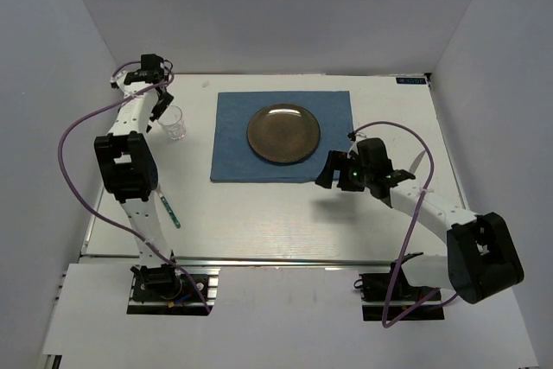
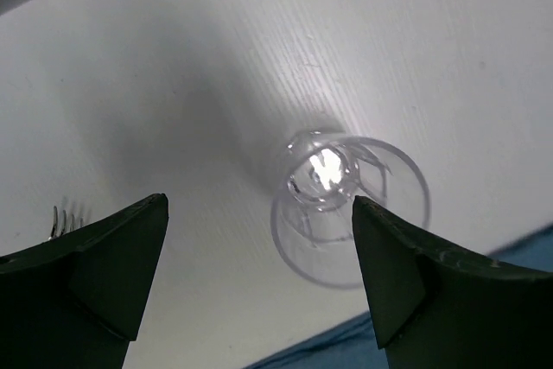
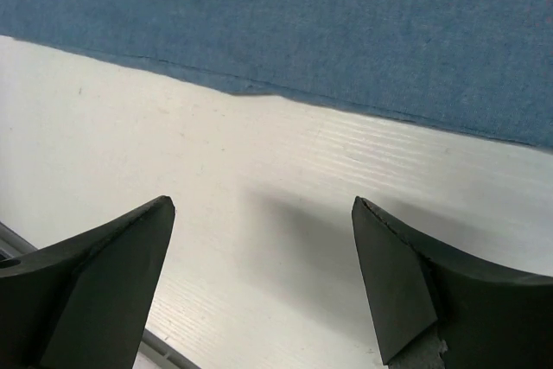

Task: Set the dinner table for one person

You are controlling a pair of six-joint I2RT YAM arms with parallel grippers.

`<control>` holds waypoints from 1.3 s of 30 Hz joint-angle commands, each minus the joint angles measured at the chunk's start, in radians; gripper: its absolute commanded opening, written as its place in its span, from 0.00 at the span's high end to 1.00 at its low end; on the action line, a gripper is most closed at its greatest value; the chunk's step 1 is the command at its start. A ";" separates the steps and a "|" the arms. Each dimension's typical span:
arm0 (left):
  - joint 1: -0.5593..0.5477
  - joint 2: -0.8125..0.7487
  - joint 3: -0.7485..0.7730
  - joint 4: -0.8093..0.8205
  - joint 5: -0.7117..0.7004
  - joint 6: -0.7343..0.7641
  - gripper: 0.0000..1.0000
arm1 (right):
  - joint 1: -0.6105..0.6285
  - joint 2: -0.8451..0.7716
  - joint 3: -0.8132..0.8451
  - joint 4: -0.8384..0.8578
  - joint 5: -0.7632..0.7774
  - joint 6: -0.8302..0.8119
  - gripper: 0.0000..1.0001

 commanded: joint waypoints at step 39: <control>-0.582 -0.245 -0.300 0.180 0.394 0.272 1.00 | 0.278 0.402 0.799 -0.241 0.456 -0.017 0.12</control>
